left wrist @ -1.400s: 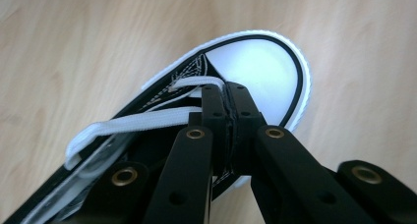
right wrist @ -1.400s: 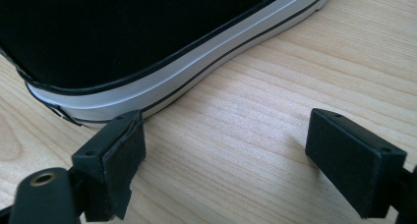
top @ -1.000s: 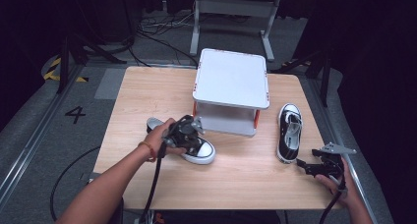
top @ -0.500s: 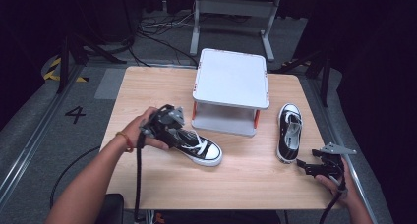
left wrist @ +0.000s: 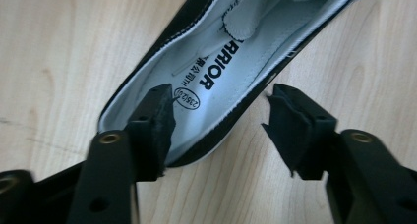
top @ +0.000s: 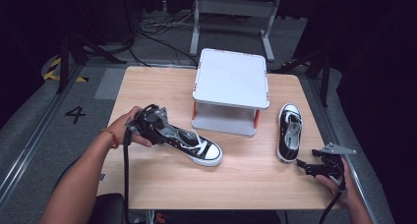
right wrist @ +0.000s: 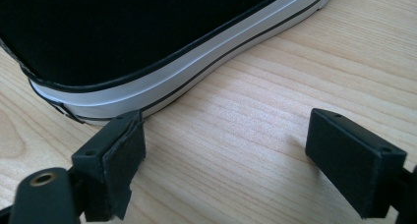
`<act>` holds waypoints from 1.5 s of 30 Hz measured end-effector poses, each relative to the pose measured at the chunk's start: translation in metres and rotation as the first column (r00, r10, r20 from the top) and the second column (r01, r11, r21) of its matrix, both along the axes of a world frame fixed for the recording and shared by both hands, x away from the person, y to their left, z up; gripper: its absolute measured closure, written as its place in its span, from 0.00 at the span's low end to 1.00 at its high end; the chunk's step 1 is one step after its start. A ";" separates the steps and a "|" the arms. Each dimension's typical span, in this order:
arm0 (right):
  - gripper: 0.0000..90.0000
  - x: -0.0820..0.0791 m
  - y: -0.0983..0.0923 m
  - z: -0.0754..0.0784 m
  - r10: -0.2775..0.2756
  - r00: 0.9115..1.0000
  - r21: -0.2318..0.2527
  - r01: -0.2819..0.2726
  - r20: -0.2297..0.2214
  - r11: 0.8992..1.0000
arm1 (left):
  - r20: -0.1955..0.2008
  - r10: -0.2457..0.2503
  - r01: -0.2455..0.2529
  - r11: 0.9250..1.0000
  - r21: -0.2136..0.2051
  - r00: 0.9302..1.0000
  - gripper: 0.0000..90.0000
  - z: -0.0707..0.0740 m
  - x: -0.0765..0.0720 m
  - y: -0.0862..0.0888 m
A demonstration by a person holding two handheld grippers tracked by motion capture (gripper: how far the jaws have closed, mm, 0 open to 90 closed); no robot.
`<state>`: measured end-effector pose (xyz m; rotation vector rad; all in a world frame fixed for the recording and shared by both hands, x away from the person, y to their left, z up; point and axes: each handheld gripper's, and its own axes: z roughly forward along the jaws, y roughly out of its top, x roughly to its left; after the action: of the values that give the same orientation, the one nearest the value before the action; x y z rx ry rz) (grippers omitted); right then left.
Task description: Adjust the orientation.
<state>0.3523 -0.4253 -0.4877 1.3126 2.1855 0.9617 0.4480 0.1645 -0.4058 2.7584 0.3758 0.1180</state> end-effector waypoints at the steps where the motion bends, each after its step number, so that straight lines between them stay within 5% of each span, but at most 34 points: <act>1: 0.17 0.000 0.000 0.000 -0.001 1.000 0.000 0.001 0.001 1.000 | -0.008 -0.010 0.011 0.999 0.037 1.000 0.60 -0.005 0.001 -0.006; 5: 0.17 0.000 0.000 0.000 0.000 1.000 0.001 0.000 0.000 1.000 | -0.041 -0.062 0.065 0.995 0.073 0.997 0.80 -0.004 -0.003 -0.011; 6: 0.17 0.000 0.000 0.000 0.001 1.000 0.000 -0.001 0.000 1.000 | -0.089 -0.098 0.105 0.991 0.083 0.991 0.80 -0.002 -0.008 -0.013; 8: 0.17 0.000 0.000 0.000 0.001 1.000 0.002 -0.001 -0.001 1.000 | -0.143 -0.134 0.146 0.986 0.078 0.981 0.96 -0.002 -0.016 -0.017; 9: 0.17 0.000 0.000 0.000 0.002 1.000 0.002 -0.002 -0.001 1.000 | -0.180 -0.180 0.195 0.978 0.070 0.967 0.97 -0.002 -0.028 -0.024; 12: 0.17 0.000 0.000 0.000 0.003 1.000 0.002 -0.003 -0.001 1.000 | -0.194 -0.222 0.238 0.969 0.062 0.956 0.97 -0.001 -0.048 -0.038; 17: 0.17 0.000 0.000 0.000 0.007 1.000 0.001 -0.007 0.000 1.000 | -0.180 -0.259 0.272 0.961 0.049 0.949 0.88 0.000 -0.072 -0.064; 19: 0.17 0.001 0.000 0.000 0.013 1.000 0.001 -0.013 -0.003 1.000 | -0.181 -0.270 0.280 0.960 0.028 0.946 0.72 0.001 -0.078 -0.068; 26: 0.17 0.001 0.000 0.000 0.013 1.000 0.001 -0.013 -0.003 1.000 | -0.213 -0.309 0.338 0.935 0.111 0.927 0.52 0.004 -0.084 -0.053; 31: 0.17 0.001 0.000 0.000 0.014 1.000 0.001 -0.014 -0.002 1.000 | -0.268 -0.354 0.395 0.911 0.117 0.896 0.61 -0.004 -0.088 -0.045; 32: 0.16 0.001 0.000 0.000 0.014 1.000 0.000 -0.014 -0.001 1.000 | -0.261 -0.374 0.412 0.904 0.109 0.890 0.75 -0.006 -0.090 -0.045; 33: 0.16 0.001 0.000 0.000 0.013 1.000 0.001 -0.013 -0.002 1.000 | -0.272 -0.394 0.439 0.889 0.129 0.878 0.76 -0.013 -0.093 -0.047; 35: 0.16 0.001 0.000 0.000 0.013 1.000 0.001 -0.013 -0.001 1.000 | -0.252 -0.387 0.430 0.891 0.144 0.887 0.86 -0.015 -0.094 -0.048; 38: 0.17 0.000 0.001 0.000 0.012 1.000 0.000 -0.012 -0.002 1.000 | -0.233 -0.401 0.439 0.888 0.140 0.886 0.86 -0.015 -0.096 -0.048; 41: 0.17 0.000 0.001 0.000 0.012 1.000 0.000 -0.012 -0.002 1.000 | -0.210 -0.388 0.412 0.907 0.087 0.897 0.86 -0.014 -0.102 -0.048; 45: 0.17 0.000 0.000 0.000 0.017 1.000 0.001 -0.017 0.000 1.000 | -0.195 -0.383 0.402 0.913 0.070 0.903 0.86 -0.012 -0.108 -0.046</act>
<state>0.3525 -0.4249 -0.4878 1.2970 2.1999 0.9683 0.3395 0.1189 -0.4182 2.8977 -0.1570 -0.2183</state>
